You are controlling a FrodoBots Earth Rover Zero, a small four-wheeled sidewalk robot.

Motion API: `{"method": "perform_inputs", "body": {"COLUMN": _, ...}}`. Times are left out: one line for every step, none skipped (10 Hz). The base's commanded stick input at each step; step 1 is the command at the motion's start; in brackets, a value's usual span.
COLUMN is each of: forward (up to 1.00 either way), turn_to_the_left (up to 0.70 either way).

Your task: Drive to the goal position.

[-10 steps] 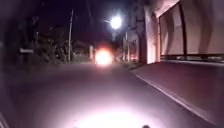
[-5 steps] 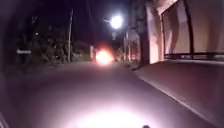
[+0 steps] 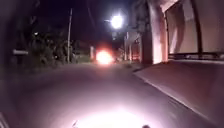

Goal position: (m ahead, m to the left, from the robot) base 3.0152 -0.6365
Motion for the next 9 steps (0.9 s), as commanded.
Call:
{"method": "perform_inputs", "body": {"forward": 0.7, "turn_to_the_left": 0.0}}
{"method": "perform_inputs", "body": {"forward": 0.7, "turn_to_the_left": 0.0}}
{"method": "perform_inputs", "body": {"forward": 0.7, "turn_to_the_left": 0.0}}
{"method": "perform_inputs", "body": {"forward": 0.7, "turn_to_the_left": 0.0}}
{"method": "perform_inputs", "body": {"forward": 0.7, "turn_to_the_left": 0.0}}
{"method": "perform_inputs", "body": {"forward": 0.7, "turn_to_the_left": 0.0}}
{"method": "perform_inputs", "body": {"forward": 0.7, "turn_to_the_left": 0.0}}
{"method": "perform_inputs", "body": {"forward": 0.7, "turn_to_the_left": 0.0}}
{"method": "perform_inputs", "body": {"forward": 0.7, "turn_to_the_left": 0.0}}
